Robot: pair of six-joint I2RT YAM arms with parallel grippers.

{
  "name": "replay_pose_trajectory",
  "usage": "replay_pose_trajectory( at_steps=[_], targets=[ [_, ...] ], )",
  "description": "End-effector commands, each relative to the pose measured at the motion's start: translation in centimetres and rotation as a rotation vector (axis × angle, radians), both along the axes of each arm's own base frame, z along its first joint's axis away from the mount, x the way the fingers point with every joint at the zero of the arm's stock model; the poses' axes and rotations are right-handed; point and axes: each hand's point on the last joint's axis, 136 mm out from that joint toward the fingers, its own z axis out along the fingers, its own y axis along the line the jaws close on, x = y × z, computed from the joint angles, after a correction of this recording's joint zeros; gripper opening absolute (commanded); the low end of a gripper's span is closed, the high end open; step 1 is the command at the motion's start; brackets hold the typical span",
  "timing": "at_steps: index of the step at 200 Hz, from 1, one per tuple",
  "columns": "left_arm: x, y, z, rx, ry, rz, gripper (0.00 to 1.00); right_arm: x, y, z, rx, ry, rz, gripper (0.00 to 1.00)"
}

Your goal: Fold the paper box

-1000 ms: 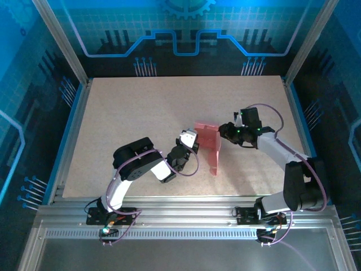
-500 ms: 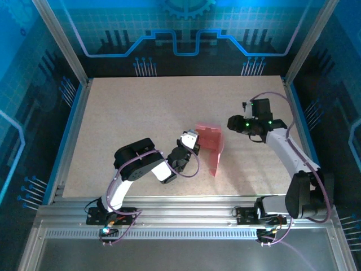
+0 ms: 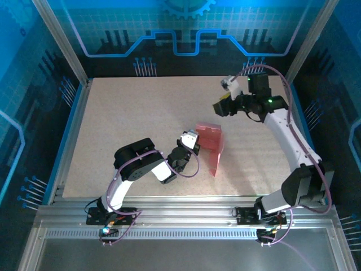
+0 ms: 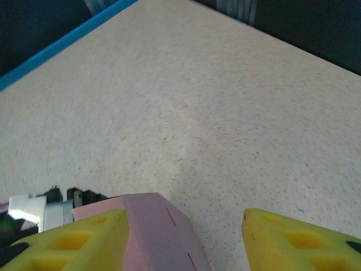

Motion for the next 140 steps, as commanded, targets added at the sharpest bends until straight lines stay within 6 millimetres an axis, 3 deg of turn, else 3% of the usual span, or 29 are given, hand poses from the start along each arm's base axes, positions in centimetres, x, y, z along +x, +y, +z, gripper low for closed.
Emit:
replay_pose_trajectory(
  at_steps=[1, 62, 89, 140],
  targets=[
    [-0.9, -0.7, -4.4, 0.133, 0.083, -0.046, 0.0, -2.4, 1.5, -2.6, -0.135, -0.023, 0.249, 0.57],
    [-0.9, -0.7, -4.4, 0.131, 0.083, -0.049, 0.0, -2.9, 2.5, -7.1, -0.326, 0.099, 0.359, 0.57],
    [-1.0, -0.7, -4.3, 0.126, 0.085, -0.05, 0.0, -3.1, 2.1, -9.3, -0.405, 0.142, 0.374, 0.57],
    [-0.9, -0.4, -4.2, 0.111, 0.092, -0.046, 0.0, -3.0, 1.4, -11.6, -0.51, 0.166, 0.383, 0.56]
  ],
)
